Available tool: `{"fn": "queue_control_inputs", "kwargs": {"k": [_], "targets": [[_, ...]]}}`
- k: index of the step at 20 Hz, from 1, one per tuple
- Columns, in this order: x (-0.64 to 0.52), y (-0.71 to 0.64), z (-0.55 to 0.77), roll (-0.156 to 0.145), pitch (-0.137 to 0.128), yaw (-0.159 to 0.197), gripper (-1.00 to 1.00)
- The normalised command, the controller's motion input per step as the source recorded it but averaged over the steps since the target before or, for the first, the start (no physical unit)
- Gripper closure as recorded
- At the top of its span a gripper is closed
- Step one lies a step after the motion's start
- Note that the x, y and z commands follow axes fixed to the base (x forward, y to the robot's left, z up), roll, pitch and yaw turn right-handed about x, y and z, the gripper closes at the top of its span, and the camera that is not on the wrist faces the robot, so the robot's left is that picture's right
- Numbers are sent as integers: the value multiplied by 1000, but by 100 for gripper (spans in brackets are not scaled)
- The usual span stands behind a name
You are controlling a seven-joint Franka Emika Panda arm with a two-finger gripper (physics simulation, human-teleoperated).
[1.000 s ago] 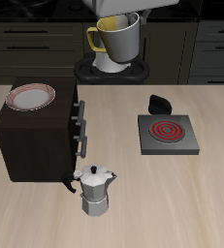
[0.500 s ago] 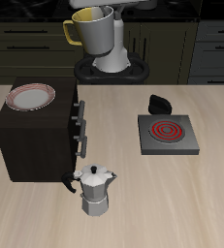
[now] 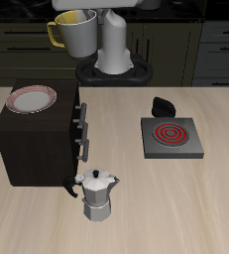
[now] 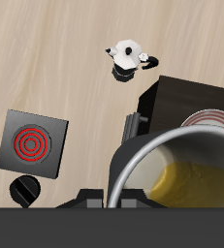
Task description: Place the mug on the plate
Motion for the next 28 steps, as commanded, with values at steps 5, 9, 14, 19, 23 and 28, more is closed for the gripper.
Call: {"fn": "queue_control_inputs", "kwargs": {"k": [5,9,14,19,23,28], "targets": [[-178,-330,7,-9,-12,-16,100],[-85,-246,2,-23,-23,31,100],[1,-434,109,-25,-2,-45,100],[5,-337,67,-5,1,-36,100],[21,-316,-15,-12,7,-44,100],[-11,-198,-41,17,-12,6,100]]}}
